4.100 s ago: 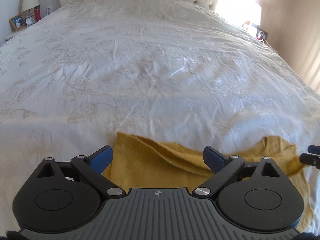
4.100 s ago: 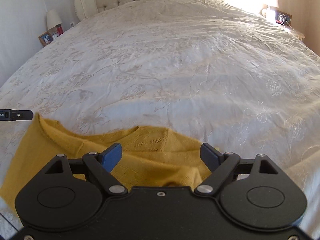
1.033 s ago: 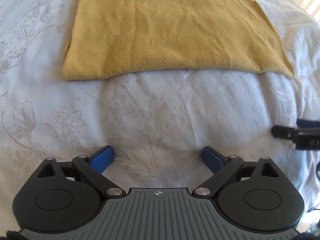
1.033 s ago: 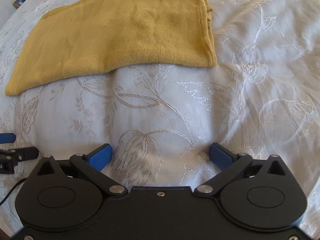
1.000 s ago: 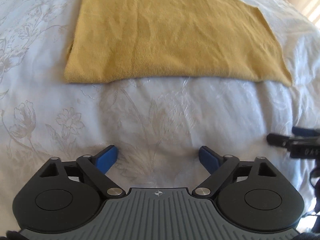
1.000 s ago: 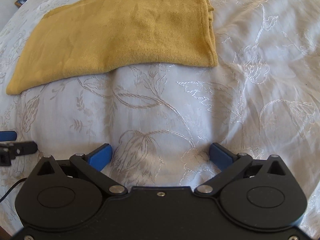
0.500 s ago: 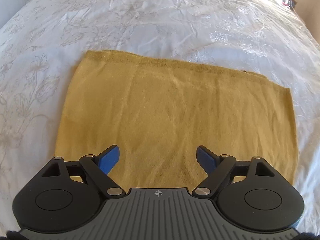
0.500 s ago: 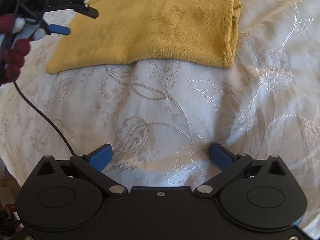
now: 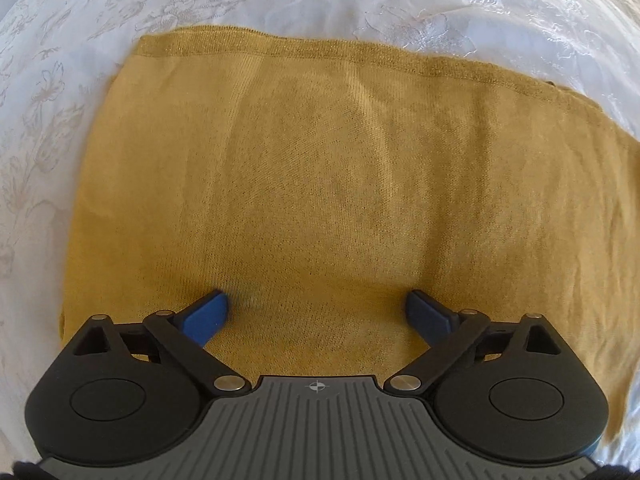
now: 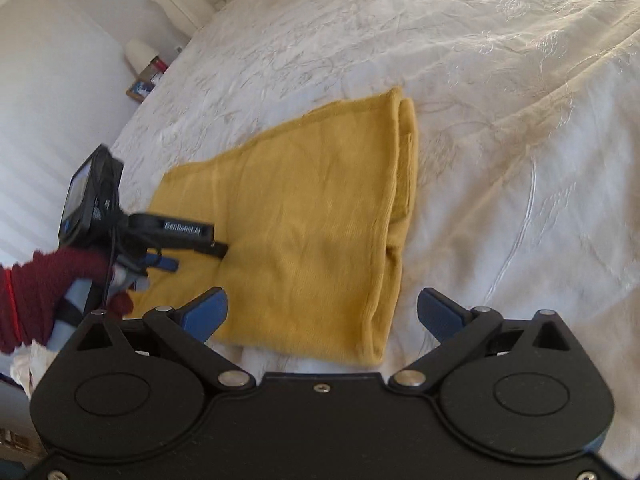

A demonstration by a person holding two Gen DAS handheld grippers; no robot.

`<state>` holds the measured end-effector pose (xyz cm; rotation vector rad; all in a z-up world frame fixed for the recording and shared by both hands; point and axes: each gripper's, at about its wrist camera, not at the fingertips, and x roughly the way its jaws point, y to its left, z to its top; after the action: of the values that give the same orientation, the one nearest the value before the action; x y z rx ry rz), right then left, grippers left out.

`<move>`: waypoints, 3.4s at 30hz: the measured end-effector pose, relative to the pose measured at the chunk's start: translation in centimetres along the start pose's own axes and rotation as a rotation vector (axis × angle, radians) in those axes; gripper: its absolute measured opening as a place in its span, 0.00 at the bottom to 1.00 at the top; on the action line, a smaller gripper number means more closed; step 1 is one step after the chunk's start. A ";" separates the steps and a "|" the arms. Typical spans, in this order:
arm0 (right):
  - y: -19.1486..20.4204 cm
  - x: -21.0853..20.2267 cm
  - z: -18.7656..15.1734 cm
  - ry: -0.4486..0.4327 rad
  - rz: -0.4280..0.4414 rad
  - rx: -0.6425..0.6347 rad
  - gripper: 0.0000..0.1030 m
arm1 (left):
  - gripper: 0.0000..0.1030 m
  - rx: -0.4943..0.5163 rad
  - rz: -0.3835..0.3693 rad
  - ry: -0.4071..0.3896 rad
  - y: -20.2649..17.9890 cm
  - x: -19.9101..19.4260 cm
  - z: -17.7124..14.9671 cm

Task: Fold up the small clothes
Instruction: 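Grasp the folded sweater's side edge with the right gripper, then lift the sweater edge with the right gripper and fold it across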

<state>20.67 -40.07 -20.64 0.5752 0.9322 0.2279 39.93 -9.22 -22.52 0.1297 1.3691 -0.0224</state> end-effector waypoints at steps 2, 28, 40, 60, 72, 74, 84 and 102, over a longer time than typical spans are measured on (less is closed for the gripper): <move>0.3 1.8 1.4 -0.005 0.014 0.028 0.99 | 1.00 -0.006 0.007 -0.002 0.0 0.4 0.2; -3.3 8.0 3.5 0.068 0.200 0.226 0.69 | 0.81 0.020 0.005 -0.160 -2.1 -2.3 4.8; -2.7 8.3 3.8 0.074 0.181 0.225 0.69 | 0.86 0.078 0.083 -0.079 -3.6 0.1 7.4; 1.0 6.8 5.5 0.080 0.094 0.205 0.25 | 0.81 0.045 0.021 -0.229 4.8 -10.3 -8.3; 14.8 7.6 7.4 0.041 0.086 0.086 0.24 | 0.81 0.039 -0.115 -0.262 12.5 -9.1 -8.5; 17.2 8.6 7.1 0.043 0.096 0.077 0.24 | 0.81 0.038 -0.121 -0.265 14.4 -9.0 -8.4; 25.5 15.9 4.1 0.130 0.082 0.028 0.24 | 0.81 -0.015 -0.118 -0.243 23.4 -7.9 -8.6; 34.2 19.2 1.5 0.258 0.125 -0.249 0.46 | 0.81 -0.039 -0.198 -0.189 25.8 -5.1 -6.8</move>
<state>35.09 -4.15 -14.12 0.3788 1.0979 0.5328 34.59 16.85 -16.82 -0.0407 1.1881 -0.1692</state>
